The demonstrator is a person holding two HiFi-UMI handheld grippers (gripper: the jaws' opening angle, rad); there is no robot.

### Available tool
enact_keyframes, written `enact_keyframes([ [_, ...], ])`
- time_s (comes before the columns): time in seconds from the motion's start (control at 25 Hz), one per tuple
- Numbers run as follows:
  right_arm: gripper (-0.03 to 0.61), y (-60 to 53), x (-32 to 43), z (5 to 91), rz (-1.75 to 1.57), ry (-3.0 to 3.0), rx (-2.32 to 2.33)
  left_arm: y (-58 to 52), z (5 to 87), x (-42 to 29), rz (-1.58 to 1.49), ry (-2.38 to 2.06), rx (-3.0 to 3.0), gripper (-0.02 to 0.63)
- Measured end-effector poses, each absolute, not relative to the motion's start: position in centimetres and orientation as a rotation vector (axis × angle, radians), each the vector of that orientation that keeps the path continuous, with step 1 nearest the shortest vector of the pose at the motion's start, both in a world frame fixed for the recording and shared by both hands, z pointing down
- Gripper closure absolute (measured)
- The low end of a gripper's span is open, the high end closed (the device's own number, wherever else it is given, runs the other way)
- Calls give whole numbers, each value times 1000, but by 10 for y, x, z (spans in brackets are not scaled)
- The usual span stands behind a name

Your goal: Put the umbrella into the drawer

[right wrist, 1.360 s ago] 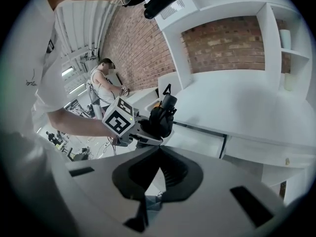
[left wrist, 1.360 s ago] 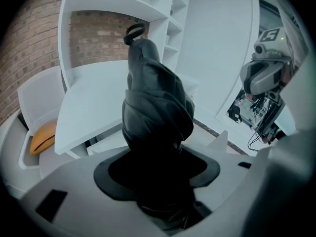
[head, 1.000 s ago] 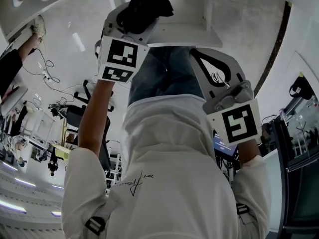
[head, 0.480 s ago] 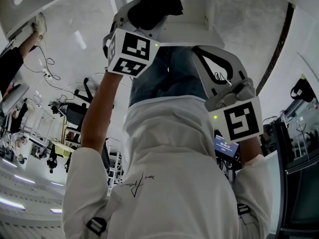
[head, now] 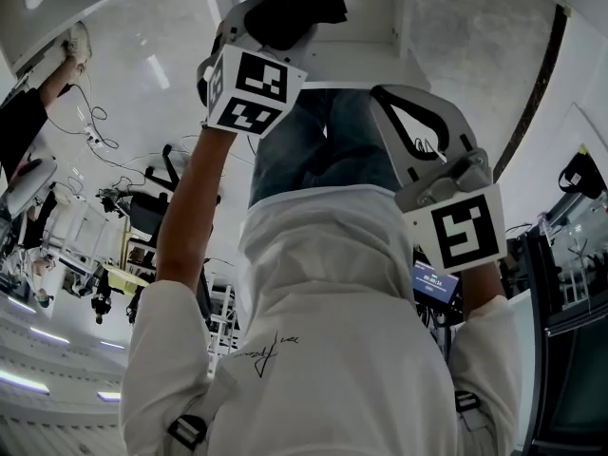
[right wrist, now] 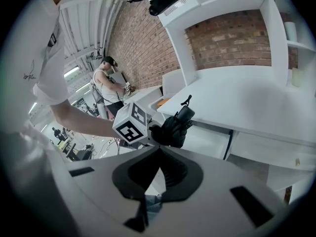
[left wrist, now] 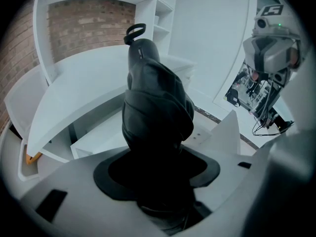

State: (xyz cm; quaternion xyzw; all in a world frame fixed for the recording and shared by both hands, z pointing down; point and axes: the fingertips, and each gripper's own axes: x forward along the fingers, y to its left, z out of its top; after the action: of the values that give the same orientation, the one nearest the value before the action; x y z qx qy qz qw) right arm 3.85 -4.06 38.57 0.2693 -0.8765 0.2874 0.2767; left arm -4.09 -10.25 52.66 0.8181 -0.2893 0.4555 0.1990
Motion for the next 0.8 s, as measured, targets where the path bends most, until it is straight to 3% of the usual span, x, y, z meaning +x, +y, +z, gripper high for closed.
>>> enact_keyframes([
  [0.8,554,-49,40,393,831,-2370,713,-103,573,-40,1371,-744,2212,357],
])
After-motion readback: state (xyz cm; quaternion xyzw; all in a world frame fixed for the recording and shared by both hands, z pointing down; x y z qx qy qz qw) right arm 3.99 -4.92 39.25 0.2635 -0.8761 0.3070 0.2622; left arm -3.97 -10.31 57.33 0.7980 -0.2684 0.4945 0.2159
